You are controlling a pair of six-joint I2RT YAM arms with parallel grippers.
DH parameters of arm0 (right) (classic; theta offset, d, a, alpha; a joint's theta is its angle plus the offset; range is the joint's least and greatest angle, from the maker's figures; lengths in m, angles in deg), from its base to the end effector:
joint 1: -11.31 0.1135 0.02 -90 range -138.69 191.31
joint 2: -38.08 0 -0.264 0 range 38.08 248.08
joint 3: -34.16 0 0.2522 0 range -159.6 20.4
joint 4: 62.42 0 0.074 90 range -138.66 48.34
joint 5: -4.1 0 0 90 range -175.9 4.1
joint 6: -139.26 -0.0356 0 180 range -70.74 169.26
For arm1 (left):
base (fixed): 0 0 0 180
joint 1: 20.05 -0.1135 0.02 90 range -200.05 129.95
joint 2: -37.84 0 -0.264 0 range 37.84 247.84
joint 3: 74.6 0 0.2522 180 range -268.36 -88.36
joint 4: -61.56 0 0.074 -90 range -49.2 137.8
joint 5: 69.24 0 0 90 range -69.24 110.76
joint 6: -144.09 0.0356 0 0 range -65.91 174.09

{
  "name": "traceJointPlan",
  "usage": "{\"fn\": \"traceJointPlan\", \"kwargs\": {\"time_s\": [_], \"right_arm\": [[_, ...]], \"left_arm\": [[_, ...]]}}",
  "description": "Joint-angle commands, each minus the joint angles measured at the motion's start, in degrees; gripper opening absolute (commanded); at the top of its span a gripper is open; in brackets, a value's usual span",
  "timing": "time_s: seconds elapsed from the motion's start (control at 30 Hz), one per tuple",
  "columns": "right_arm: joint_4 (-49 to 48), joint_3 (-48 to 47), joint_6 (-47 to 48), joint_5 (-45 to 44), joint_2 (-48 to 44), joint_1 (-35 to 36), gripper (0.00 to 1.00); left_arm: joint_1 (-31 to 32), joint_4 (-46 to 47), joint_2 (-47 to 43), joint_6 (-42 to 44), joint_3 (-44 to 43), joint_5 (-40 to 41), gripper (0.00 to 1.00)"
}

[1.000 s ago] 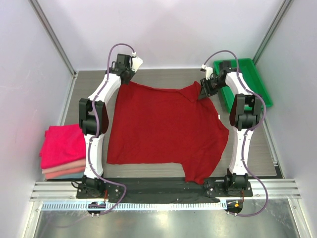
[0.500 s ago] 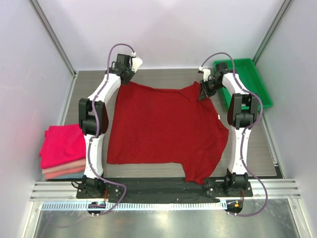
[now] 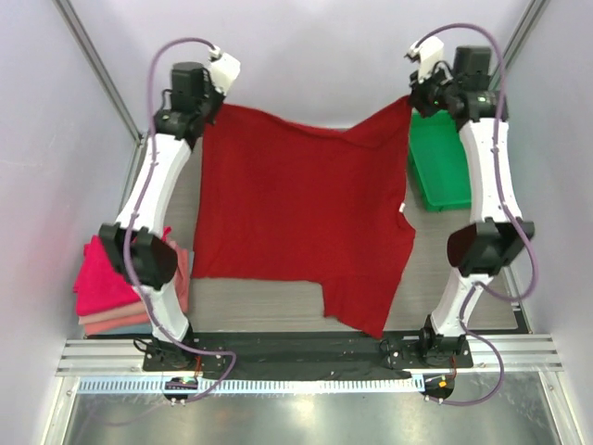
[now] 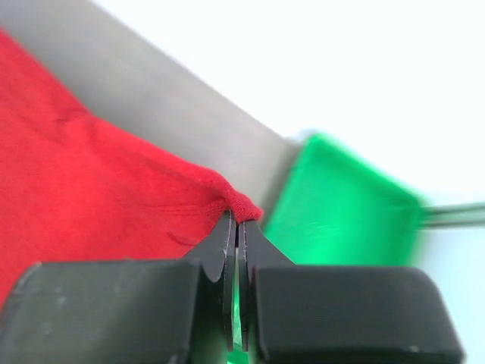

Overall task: Fold and stack the t-shirts
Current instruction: Flatten the tshirt out

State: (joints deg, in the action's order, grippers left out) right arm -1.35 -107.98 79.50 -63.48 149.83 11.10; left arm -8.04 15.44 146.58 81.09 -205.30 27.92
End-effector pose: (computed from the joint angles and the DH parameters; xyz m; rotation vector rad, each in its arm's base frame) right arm 0.4274 0.0120 0.4317 -0.7546 1.9201 0.0855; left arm 0.4298 -0.0869 0.4131 0.5912 1.9115 0.2928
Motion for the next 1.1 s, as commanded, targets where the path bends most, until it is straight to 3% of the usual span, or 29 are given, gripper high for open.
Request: {"fn": "traceJointPlan", "kwargs": {"time_s": [0.0, 0.47, 0.67, 0.87, 1.07], "right_arm": [[-2.66, -0.48, 0.08, -6.67, -8.27, 0.21, 0.01], [-2.49, 9.46, -3.61, -8.88, -43.87, 0.21, 0.01], [-0.73, 6.04, -1.94, -7.56, -54.24, 0.21, 0.01], [1.73, -4.75, -4.23, -8.96, -56.37, 0.21, 0.01], [-0.63, -8.82, 0.08, -12.04, -52.78, 0.12, 0.01]], "left_arm": [[-1.46, 2.74, -11.77, -0.72, 0.13, 1.45, 0.0], [-1.73, 0.28, -46.58, -3.01, 14.45, -3.11, 0.0], [-2.43, -8.59, -54.94, -1.78, 11.49, -6.18, 0.0], [-2.96, -10.09, -59.35, -0.64, 6.74, -6.98, 0.0], [-2.96, -10.88, -54.36, 3.14, -0.64, -6.37, 0.0]]}}
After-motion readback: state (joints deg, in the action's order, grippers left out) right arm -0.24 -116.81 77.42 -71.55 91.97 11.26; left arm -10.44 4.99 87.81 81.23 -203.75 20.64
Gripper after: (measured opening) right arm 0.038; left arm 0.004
